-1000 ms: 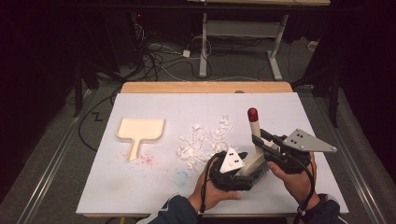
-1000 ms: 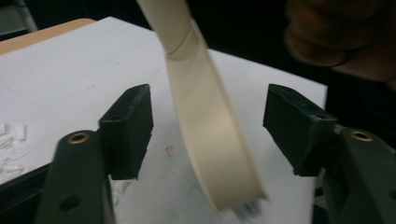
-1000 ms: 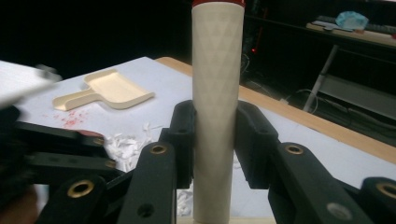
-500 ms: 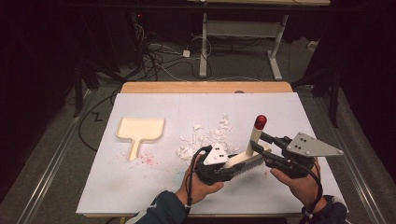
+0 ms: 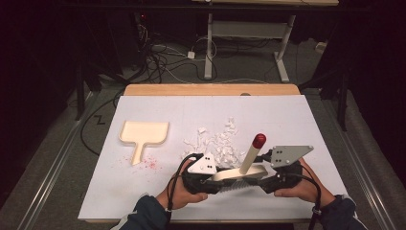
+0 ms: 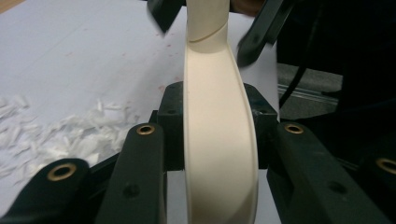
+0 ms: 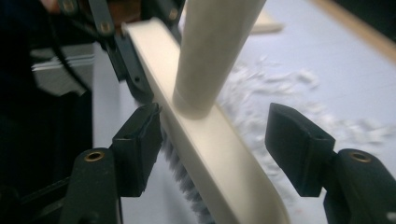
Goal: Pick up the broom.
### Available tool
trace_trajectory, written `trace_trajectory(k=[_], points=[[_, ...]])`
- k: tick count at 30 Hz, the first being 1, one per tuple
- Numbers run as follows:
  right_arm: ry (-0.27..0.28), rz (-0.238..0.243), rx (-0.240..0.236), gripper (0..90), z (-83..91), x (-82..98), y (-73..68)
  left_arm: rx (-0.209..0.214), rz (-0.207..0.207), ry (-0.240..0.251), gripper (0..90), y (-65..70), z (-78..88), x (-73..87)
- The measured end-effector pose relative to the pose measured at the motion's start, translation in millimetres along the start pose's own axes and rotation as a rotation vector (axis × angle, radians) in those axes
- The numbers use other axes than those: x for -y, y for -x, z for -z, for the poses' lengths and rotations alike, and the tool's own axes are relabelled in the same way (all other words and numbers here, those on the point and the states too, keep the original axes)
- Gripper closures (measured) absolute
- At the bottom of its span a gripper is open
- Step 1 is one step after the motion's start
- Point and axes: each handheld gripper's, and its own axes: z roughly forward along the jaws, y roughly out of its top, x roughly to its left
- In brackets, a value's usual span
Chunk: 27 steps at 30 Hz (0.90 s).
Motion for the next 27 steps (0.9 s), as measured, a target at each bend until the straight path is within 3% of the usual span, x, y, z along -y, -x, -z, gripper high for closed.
trace_trajectory(k=[1,3,5,8,10,11,12,13,14,15,16,17,20,21,22,23,25,27], points=[[-0.013,0.006,-0.030,39.7,-3.9,1.7,-0.3,0.022,-0.003,0.012,64.5,1.0,-0.1,-0.6],[-0.019,0.007,-0.032,38.7,-6.9,2.9,-0.9,0.022,-0.006,0.011,64.5,1.2,-0.2,-0.7],[0.006,0.015,-0.098,50.9,-13.6,6.5,-1.4,0.058,0.005,0.019,64.4,-1.4,-0.2,0.4],[0.004,0.015,-0.139,56.0,-16.3,8.3,-1.7,0.059,-0.005,0.011,63.3,-1.5,-0.9,0.8],[0.006,0.024,-0.186,67.5,-17.2,10.3,-0.3,0.048,-0.010,-0.006,51.7,-3.4,-1.6,1.0],[-0.007,0.035,-0.177,68.0,-16.9,10.7,-3.7,0.048,-0.010,-0.006,51.2,-3.4,-1.6,1.0],[-0.022,0.033,-0.154,68.2,-17.6,10.4,-6.3,0.010,-0.035,-0.021,49.4,-1.0,-0.6,0.6],[-0.024,0.035,-0.166,68.2,-18.9,9.7,-5.4,0.010,-0.035,-0.021,48.1,-1.0,-0.6,0.6],[-0.018,0.030,-0.170,68.2,-18.6,9.2,-5.4,-0.059,-0.058,-0.013,41.3,2.7,3.2,0.0],[-0.018,0.030,-0.170,68.2,-18.6,9.2,-5.4,-0.059,-0.058,-0.013,31.3,2.7,3.2,0.0],[-0.015,0.015,-0.152,68.2,-16.6,7.4,-5.2,-0.123,-0.075,-0.006,29.8,4.1,10.2,-0.1],[-0.015,0.015,-0.152,68.2,-16.6,7.4,-5.2,-0.123,-0.075,-0.006,27.0,4.1,10.2,-0.1],[-0.001,-0.009,-0.098,68.2,-7.6,4.3,-1.9,-0.200,-0.069,0.046,22.0,3.4,24.9,3.9],[0.007,-0.017,-0.078,68.2,-4.9,4.1,-0.4,-0.280,-0.071,0.044,20.4,2.4,34.5,9.3],[0.007,-0.017,-0.078,68.2,-4.9,4.1,-0.4,-0.280,-0.071,0.044,19.5,2.4,34.5,9.3],[0.013,-0.036,-0.038,68.2,0.3,3.7,2.8,-0.316,-0.071,0.041,19.3,1.8,39.6,13.3],[0.012,-0.042,-0.026,68.2,2.8,3.3,4.6,-0.404,-0.083,0.014,18.3,1.1,49.2,23.3],[0.021,-0.064,-0.006,68.2,7.8,2.9,8.1,-0.462,-0.072,0.000,17.6,-0.5,59.6,35.7]])
